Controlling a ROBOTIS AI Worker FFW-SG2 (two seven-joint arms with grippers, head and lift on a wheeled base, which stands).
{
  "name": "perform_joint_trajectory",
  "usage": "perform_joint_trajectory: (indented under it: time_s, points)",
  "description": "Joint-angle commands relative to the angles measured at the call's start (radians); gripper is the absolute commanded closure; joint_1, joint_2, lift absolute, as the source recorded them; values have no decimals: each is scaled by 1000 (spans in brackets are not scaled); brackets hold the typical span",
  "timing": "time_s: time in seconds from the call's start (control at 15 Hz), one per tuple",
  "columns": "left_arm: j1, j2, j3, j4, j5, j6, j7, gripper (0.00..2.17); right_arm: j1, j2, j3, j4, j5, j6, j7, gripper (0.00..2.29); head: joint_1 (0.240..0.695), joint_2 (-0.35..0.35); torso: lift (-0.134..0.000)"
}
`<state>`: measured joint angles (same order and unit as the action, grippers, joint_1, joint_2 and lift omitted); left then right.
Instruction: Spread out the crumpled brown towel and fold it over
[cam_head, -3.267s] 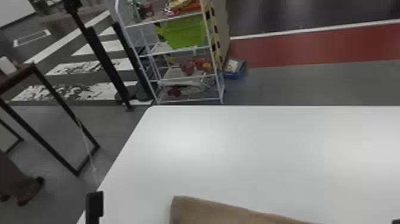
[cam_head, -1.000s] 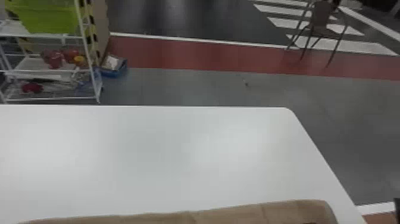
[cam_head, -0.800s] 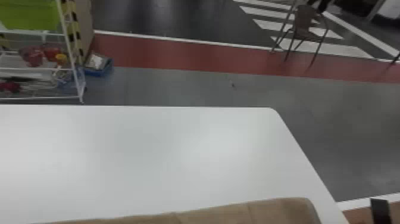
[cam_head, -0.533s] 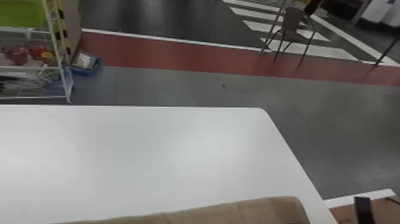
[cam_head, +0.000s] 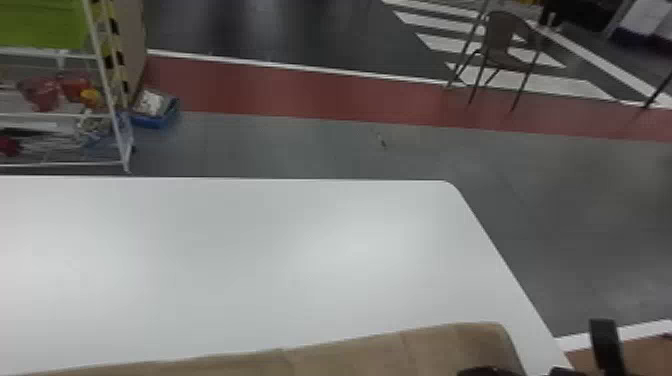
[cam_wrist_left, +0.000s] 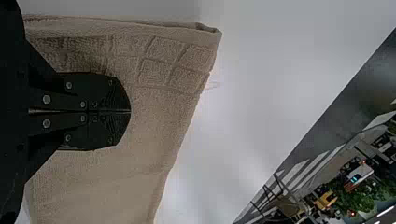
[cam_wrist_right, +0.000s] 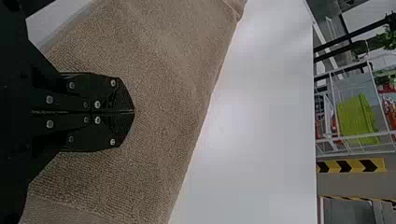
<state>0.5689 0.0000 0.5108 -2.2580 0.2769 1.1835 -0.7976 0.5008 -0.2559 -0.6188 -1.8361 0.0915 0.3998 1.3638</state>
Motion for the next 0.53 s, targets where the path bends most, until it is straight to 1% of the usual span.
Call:
perform_joint_trajectory:
  time_s: [0.0, 0.2, 0.47]
  points:
    - [-9, -3, 2, 2, -2, 0, 0, 1733, -21, 3, 17, 5, 5, 14, 3, 1598, 695, -273, -123]
    - [-34, -3, 8, 2, -4, 9, 1, 1733, -64, 24, 37, 5, 40, 44, 3, 1598, 695, -245, -123]
    - [-38, -3, 28, 11, -1, 15, 3, 1730, -71, 26, 36, 3, 45, 72, 3, 1598, 695, -205, -123]
